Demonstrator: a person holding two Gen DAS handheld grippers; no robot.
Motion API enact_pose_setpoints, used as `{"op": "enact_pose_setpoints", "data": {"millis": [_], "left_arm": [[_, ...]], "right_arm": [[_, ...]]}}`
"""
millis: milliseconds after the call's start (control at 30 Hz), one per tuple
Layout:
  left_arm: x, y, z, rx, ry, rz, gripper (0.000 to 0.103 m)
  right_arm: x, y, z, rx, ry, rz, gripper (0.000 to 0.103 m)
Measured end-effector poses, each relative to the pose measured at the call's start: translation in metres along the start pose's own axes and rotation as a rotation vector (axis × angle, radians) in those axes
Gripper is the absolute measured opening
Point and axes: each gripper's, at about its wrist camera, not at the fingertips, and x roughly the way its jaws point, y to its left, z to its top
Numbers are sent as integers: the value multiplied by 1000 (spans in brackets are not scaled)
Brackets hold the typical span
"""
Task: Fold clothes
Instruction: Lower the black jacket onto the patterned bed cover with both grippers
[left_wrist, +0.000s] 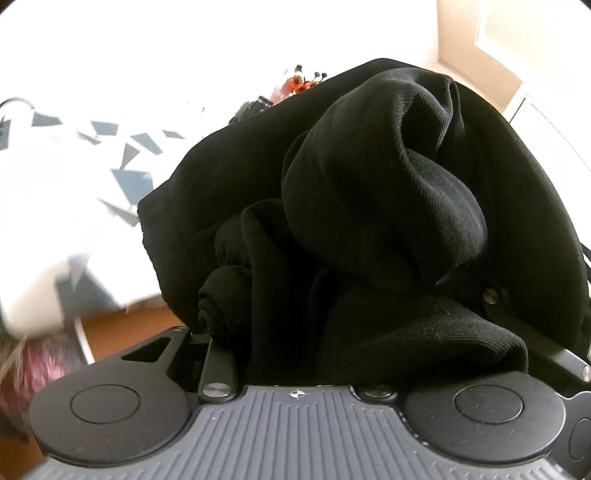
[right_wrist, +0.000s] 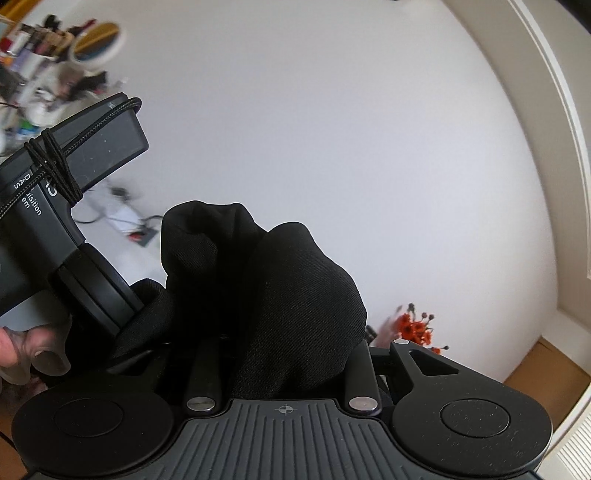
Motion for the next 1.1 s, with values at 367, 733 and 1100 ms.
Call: {"op": "enact_pose_setpoints", "data": {"millis": [367,733,1100], "left_arm": [[54,50,84,-29,-92,62,24],[88,66,113,-127,-211,273,24],[158,47,108,-293,-302,466,24]], "right_arm": [[138,-27,10,-15,-92,50,24],[239,-72,-26,-24,-266,233,24],[336,-146,-98,-66,-405,484,24]]}}
